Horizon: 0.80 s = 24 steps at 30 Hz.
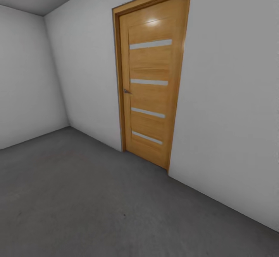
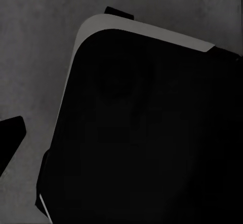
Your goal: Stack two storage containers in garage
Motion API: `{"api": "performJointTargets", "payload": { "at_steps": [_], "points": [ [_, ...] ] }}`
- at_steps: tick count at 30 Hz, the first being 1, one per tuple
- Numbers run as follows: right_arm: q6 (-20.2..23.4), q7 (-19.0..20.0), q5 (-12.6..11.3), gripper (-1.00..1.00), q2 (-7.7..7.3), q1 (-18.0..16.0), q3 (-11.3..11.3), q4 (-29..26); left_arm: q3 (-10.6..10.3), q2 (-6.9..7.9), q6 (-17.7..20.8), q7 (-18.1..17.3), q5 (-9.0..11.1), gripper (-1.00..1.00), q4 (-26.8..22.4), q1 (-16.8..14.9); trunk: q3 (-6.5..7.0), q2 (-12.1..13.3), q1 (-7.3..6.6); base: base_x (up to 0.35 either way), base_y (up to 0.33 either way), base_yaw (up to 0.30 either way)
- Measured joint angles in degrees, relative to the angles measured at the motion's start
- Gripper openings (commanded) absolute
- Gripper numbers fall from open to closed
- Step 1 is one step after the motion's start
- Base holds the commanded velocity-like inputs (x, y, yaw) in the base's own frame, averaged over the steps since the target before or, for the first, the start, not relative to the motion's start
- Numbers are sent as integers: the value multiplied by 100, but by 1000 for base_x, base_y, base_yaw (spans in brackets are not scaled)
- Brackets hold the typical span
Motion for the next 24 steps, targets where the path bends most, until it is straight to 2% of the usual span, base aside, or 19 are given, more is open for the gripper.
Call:
{"api": "performJointTargets", "payload": {
  "at_steps": [8,12,15,24],
  "points": [
    [-2,0,5,100,0,0,1,0,0,0,22,0,0,100,1,0,0,0,0,295,226,-293],
    [-5,-4,108,100,2,0,3,1,5,24,7,0,4,100,0,0,0,0,0,295,216,-293],
    [-8,-20,239,100,8,-1,-2,4,6,34,9,0,6,100,1,1,-1,0,0,312,141,-82],
    [-9,-10,278,100,-10,-2,-4,4,7,41,40,0,8,100,2,0,-1,0,0,320,104,-14]
  ]
}}
